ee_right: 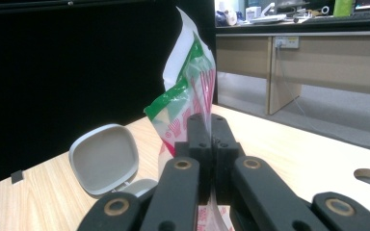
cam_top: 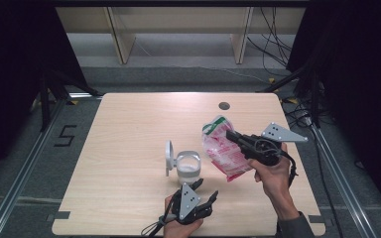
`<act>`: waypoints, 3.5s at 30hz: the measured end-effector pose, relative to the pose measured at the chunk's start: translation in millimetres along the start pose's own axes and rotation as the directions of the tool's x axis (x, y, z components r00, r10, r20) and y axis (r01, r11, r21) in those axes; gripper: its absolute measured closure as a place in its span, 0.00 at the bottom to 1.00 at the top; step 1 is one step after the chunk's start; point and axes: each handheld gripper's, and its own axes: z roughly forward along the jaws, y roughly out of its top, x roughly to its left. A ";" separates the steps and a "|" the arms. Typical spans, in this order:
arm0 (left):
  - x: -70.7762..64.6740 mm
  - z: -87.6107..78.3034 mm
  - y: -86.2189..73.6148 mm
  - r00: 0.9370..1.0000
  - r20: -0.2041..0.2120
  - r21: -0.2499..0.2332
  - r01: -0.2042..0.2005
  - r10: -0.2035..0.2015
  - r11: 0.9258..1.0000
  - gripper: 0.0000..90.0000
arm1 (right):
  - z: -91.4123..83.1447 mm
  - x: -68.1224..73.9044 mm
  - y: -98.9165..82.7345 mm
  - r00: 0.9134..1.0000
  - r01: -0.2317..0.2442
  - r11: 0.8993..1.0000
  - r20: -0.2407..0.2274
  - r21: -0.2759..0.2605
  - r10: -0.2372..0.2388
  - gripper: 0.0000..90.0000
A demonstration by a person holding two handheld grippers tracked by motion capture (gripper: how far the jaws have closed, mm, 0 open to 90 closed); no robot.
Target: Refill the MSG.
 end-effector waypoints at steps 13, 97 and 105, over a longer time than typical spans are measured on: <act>10.1 -5.8 -5.9 0.999 -0.024 0.020 -0.023 0.024 1.000 0.43 | 2.1 -5.4 -19.6 1.000 -0.009 1.000 -0.021 0.022 0.009 1.00; 31.9 -22.5 -5.5 0.998 -0.066 0.001 -0.001 0.001 1.000 0.41 | -49.1 -60.7 -90.1 0.947 -0.092 0.980 0.319 0.177 0.031 1.00; 33.1 -22.9 -4.6 0.998 -0.061 -0.009 -0.005 0.005 1.000 0.41 | -50.5 -66.7 -93.6 0.938 -0.117 0.973 0.345 0.197 0.043 0.98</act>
